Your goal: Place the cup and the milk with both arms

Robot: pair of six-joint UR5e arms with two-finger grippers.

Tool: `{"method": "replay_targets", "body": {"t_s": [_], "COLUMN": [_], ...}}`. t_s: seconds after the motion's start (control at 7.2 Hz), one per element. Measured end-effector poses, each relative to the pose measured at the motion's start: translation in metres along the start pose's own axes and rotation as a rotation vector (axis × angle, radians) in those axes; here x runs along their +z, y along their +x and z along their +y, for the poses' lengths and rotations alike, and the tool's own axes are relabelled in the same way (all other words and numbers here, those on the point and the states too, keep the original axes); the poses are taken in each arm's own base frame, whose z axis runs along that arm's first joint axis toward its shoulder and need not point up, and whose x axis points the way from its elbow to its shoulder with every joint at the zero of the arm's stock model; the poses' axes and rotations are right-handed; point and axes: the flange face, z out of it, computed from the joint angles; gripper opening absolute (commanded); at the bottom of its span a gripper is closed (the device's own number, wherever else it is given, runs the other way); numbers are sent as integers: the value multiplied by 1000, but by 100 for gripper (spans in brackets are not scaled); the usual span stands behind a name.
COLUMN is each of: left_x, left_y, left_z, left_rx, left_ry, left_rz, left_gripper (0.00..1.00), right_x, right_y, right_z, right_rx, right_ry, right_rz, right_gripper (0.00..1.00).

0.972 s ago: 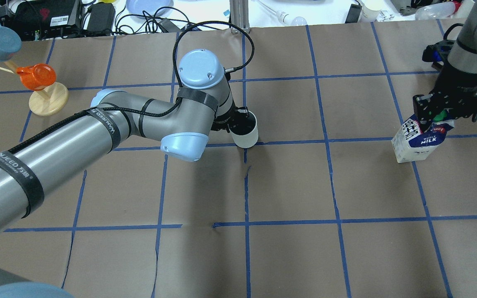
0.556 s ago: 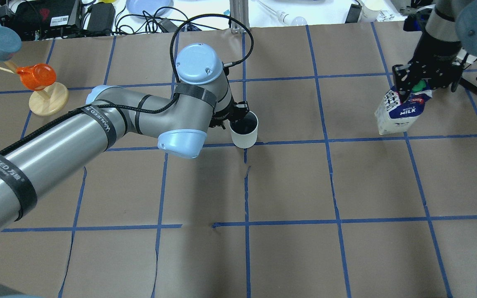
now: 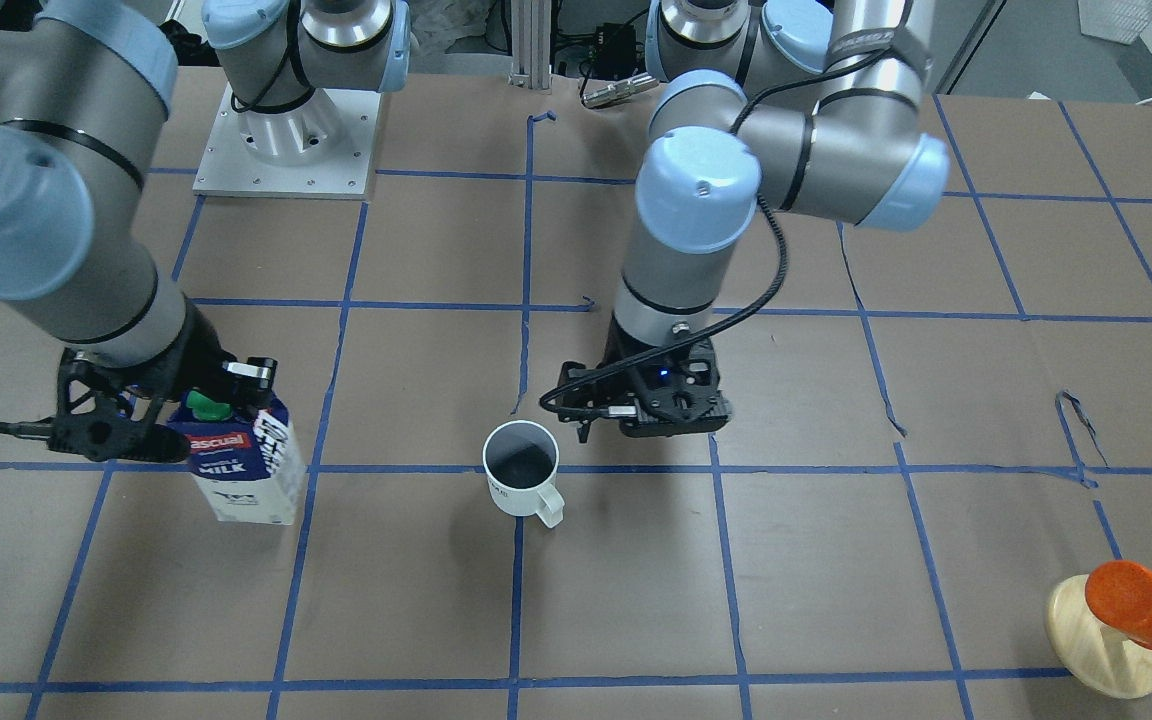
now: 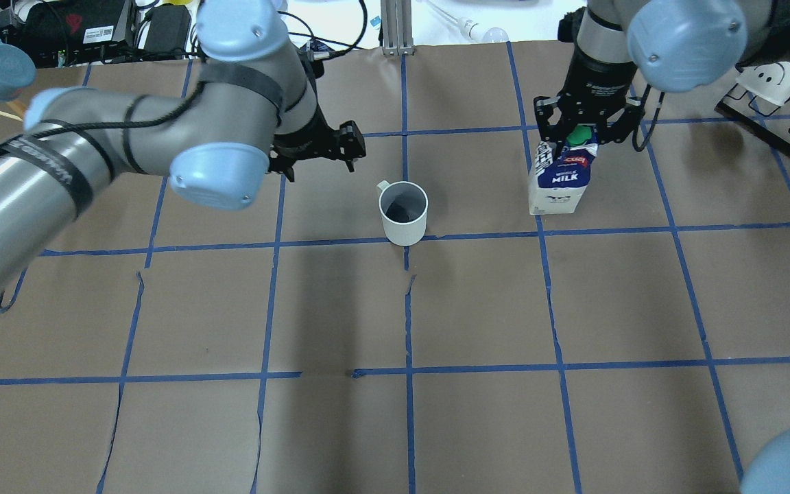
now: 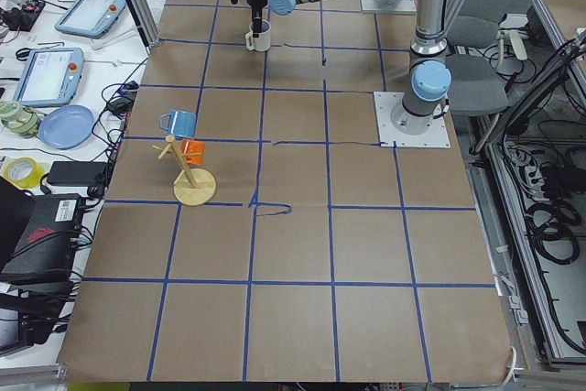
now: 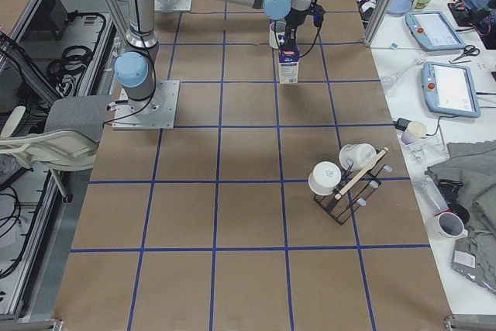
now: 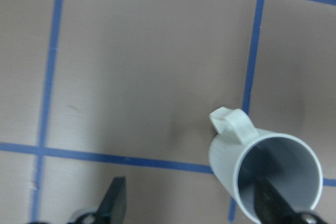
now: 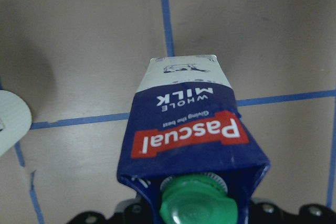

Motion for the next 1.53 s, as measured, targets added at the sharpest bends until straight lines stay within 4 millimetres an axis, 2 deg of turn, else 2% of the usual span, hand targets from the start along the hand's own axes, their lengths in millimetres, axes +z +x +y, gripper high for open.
{"method": "replay_targets", "body": {"t_s": [0.14,0.28,0.42,0.69,0.97,1.11,1.53], "left_x": [-29,-53,-71,-88,-91,-91,-96], "left_y": [-44,-74,-86,-94,-96,-95,-94], "left_z": [-6,-3,3,8,5,3,1], "left_rx": [28,47,55,59,56,53,53], "left_ry": [-27,-41,-37,-10,12,21,38], "left_rz": [-9,-13,-14,-17,-17,-15,-11], "left_gripper": [100,100,100,100,100,100,100], "right_x": [5,11,20,37,41,42,39], "right_y": [-34,-64,-85,-106,-112,-112,-111], "right_z": [11,23,30,33,32,31,28], "right_rx": [18,24,23,18,10,3,0], "right_ry": [-11,-24,-42,-71,-67,-54,-20], "right_rz": [-23,-42,-50,-66,-74,-75,-76], "right_gripper": [46,46,46,47,89,99,100]}}
